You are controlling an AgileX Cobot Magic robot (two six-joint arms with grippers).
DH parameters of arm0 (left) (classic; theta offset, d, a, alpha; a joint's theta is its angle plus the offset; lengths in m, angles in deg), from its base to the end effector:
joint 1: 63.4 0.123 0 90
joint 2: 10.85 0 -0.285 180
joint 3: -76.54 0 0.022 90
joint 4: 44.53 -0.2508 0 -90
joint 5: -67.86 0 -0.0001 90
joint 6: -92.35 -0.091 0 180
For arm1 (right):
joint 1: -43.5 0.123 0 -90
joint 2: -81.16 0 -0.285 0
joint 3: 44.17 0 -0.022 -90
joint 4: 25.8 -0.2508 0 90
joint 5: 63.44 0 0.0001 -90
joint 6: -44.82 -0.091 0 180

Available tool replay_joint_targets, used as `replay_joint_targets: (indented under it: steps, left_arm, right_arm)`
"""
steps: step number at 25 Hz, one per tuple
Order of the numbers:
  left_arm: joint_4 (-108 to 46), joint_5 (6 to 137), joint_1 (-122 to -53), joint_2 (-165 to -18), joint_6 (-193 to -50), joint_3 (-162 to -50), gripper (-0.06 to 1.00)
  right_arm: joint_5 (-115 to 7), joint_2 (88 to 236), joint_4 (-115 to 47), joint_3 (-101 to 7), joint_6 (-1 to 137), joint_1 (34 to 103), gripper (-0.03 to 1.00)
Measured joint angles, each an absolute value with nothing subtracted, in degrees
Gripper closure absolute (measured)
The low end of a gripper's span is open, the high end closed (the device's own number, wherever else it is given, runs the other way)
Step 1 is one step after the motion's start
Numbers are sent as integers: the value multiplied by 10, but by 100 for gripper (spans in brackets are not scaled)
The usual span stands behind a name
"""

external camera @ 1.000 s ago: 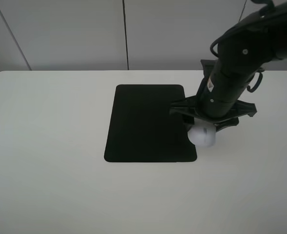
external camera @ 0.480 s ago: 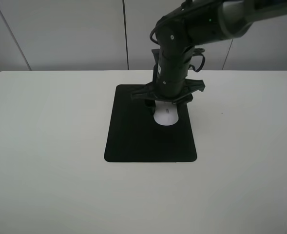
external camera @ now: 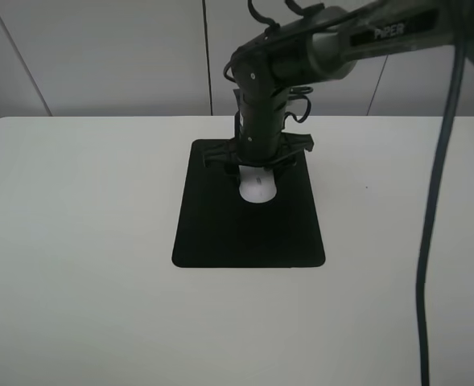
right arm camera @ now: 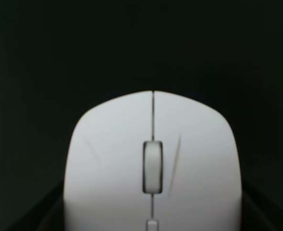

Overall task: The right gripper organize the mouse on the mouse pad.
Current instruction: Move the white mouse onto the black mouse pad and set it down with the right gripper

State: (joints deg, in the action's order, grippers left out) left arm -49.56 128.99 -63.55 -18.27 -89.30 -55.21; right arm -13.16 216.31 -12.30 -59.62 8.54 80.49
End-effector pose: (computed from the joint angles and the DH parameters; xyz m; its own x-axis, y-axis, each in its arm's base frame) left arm -0.0069 0.0070 0.2785 -0.4530 0.0722 -0.8886 -0.0338 0.9946 0.0980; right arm 0.3673 0.2562 0.1309 -0.9569 -0.1510 -0.2479 -0.1379 0.9880 -0.0696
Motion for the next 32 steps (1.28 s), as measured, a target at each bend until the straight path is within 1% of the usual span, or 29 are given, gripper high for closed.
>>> replay_joint_targets:
  steps: [6,11,19,32]
  left_arm:
    - [-496,1290,-635,-183,-893,-552,16]
    - [-496,1290,-635,-183,-893,-552,16]
    - [-496,1290,-635,-183,-893,-552,16]
    - [-496,1290,-635,-183,-893,-552,16]
  right_arm:
    - [-123,2200,-123,-652,86,805,37]
    - [-122,2235,-125,-679,86,805,37]
    - [-123,2261,-127,-692,87,805,37]
    - [-123,2262,-127,-692,85,805,37]
